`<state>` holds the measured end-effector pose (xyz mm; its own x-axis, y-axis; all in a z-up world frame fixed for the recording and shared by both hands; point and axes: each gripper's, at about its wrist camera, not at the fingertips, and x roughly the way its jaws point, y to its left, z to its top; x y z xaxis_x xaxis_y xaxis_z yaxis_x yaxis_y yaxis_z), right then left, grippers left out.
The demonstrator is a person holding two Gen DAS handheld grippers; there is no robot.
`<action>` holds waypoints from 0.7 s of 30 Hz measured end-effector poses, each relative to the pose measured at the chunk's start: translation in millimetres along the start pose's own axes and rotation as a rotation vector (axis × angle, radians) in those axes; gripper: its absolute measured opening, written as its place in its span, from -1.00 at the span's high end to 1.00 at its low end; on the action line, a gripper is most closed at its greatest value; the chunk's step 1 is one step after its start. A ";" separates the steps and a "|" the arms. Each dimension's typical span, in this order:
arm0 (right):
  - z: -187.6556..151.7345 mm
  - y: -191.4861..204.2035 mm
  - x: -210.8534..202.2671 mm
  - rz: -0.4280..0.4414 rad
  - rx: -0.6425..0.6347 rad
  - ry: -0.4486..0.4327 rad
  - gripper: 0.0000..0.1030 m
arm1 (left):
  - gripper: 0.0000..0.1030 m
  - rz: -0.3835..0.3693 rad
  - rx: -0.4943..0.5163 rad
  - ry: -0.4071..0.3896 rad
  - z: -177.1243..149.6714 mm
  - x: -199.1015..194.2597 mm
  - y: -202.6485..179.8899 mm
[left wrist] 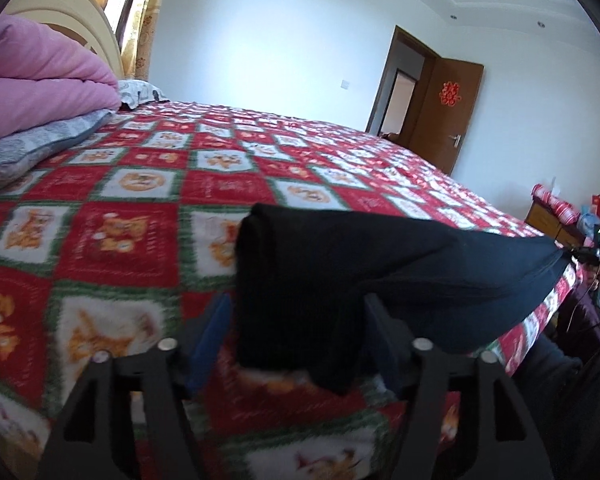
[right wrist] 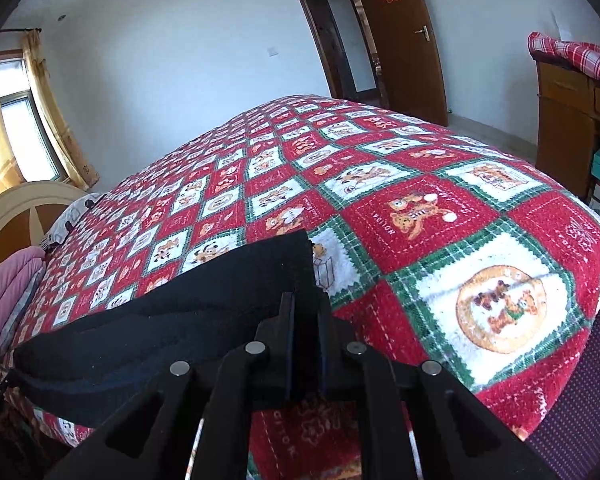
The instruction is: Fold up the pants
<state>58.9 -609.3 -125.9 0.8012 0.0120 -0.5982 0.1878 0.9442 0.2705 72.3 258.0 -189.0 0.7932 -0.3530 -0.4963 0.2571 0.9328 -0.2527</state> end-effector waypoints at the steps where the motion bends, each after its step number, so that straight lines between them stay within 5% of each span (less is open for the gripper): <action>1: -1.2 -0.8 -2.4 0.007 0.004 -0.002 0.83 | -0.44 0.012 0.003 0.005 -2.0 -3.3 2.7; 9: -11.8 -6.9 -24.4 -0.009 0.032 -0.037 0.76 | -0.44 0.134 -0.082 -0.005 -13.1 -23.4 36.4; 15: -10.6 27.9 -49.5 -0.033 -0.053 -0.115 0.76 | -0.45 0.014 -0.199 0.002 -15.1 -34.7 26.3; 21: -13.7 95.9 -55.0 0.039 -0.215 -0.155 0.76 | -0.44 -0.126 -0.360 0.056 -25.5 -18.6 12.6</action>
<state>25.1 -514.9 -77.4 0.8858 0.0151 -0.4637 0.0434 0.9924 0.1152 46.7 274.5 -204.2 0.7337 -0.4761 -0.4848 0.1323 0.7999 -0.5854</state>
